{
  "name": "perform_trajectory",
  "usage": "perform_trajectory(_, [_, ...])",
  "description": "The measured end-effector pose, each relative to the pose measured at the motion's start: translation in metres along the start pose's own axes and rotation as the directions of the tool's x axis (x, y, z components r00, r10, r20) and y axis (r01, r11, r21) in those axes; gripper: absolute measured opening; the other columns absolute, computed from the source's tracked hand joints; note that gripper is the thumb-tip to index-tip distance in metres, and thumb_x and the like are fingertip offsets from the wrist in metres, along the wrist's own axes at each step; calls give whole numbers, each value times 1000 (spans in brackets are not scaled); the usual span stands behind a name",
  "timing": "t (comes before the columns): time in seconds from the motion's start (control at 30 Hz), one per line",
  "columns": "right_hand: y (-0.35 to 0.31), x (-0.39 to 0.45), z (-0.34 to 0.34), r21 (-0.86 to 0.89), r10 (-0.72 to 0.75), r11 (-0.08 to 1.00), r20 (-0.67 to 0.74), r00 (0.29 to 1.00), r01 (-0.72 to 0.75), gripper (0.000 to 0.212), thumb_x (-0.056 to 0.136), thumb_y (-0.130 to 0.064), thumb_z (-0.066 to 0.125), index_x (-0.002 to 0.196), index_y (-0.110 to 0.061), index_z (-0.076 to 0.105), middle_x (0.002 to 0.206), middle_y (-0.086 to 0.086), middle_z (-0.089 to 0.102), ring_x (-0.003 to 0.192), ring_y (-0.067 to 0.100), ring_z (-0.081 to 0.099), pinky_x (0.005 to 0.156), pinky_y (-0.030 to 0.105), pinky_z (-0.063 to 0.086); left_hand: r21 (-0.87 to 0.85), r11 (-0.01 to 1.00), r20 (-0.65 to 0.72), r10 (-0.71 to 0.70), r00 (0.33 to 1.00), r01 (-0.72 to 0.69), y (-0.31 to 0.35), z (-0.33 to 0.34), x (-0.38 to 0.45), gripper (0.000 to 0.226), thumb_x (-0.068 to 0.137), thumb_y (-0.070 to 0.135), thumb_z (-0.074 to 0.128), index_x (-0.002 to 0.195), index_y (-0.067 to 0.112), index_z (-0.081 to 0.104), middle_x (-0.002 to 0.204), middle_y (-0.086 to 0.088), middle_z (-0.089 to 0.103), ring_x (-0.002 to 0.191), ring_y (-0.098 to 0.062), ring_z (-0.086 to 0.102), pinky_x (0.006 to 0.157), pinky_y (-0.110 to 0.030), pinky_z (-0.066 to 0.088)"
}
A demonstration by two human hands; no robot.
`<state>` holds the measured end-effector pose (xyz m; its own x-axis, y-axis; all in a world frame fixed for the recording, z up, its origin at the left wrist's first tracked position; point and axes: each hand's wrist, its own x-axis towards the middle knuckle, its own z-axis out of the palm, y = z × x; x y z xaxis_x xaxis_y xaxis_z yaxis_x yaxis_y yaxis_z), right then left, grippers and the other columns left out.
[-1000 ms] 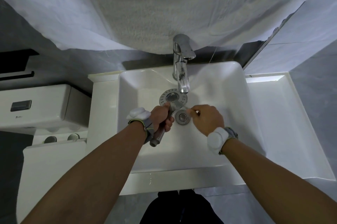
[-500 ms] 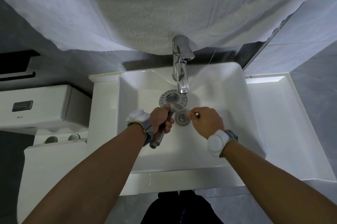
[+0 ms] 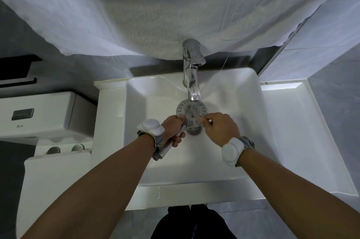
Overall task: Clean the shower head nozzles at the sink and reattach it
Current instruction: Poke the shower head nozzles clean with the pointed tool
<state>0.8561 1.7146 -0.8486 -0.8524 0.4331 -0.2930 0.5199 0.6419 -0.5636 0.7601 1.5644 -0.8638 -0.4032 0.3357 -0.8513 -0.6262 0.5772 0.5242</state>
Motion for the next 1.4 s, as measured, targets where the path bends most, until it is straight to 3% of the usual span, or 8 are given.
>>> perform_trajectory(0.1, [6,11,-5,71,79,995,-50,996,-75,32,96,-42,52,95,-20,75,84,7,72,77,29,65,70,36,56,17,1000,-1,17,1000,-17,-1,4,1,41,101,49,34,81,16,50,57,-4,46,34,-11,32,39,-18,31])
perform_trajectory(0.47, [2,3,3,-53,-16,998,54,998,19,31,96,-42,47,87,-24,71,78,3,68,71,26,62,67,35,54,90,996,-4,15,1000,-15,3,3,-4,31,103,33,36,90,10,53,71,-9,49,43,-17,37,43,-19,32])
perform_trajectory(0.67, [9,34,-25,175,169,968,89,982,-182,27,90,-18,48,82,-25,73,69,-5,60,61,18,53,57,25,38,219,975,33,21,999,-28,9,0,-12,23,104,17,42,98,-3,54,91,-20,51,53,-23,39,50,-32,33])
perform_trajectory(0.87, [-12,19,-11,-46,-2,999,282,960,16,29,95,-40,46,69,-30,56,75,2,60,74,27,59,65,30,45,234,971,-15,60,998,-55,12,1,-10,22,100,16,46,85,1,51,77,-16,51,46,-19,32,46,-26,25])
perform_trajectory(1.03, [-5,29,-28,24,111,993,104,988,-114,29,94,-45,49,81,-26,68,81,5,66,76,29,63,70,36,55,315,947,-3,70,998,-66,16,3,-2,33,98,20,49,69,6,48,65,-12,50,38,-16,31,40,-18,26])
perform_trajectory(1.17, [-8,10,-8,-110,-19,993,172,985,39,28,96,-38,46,89,-24,69,87,6,68,76,27,62,70,35,54,337,941,-5,-4,1000,6,17,3,2,27,100,18,45,77,6,48,65,-10,48,36,-15,30,41,-17,25])
perform_trajectory(1.3, [6,26,-25,17,146,989,70,987,-148,32,96,-40,48,89,-18,71,89,11,70,81,33,63,76,39,55,386,922,-26,-22,999,31,13,2,1,23,101,22,44,80,11,42,66,-7,44,45,-16,27,39,-14,22])
perform_trajectory(1.4, [-1,10,-13,-32,83,996,145,986,-79,28,96,-39,47,91,-23,69,90,8,69,82,31,63,75,37,55,413,910,-2,-44,999,41,17,-1,1,28,102,24,41,76,13,39,65,-4,41,47,-15,23,39,-13,20])
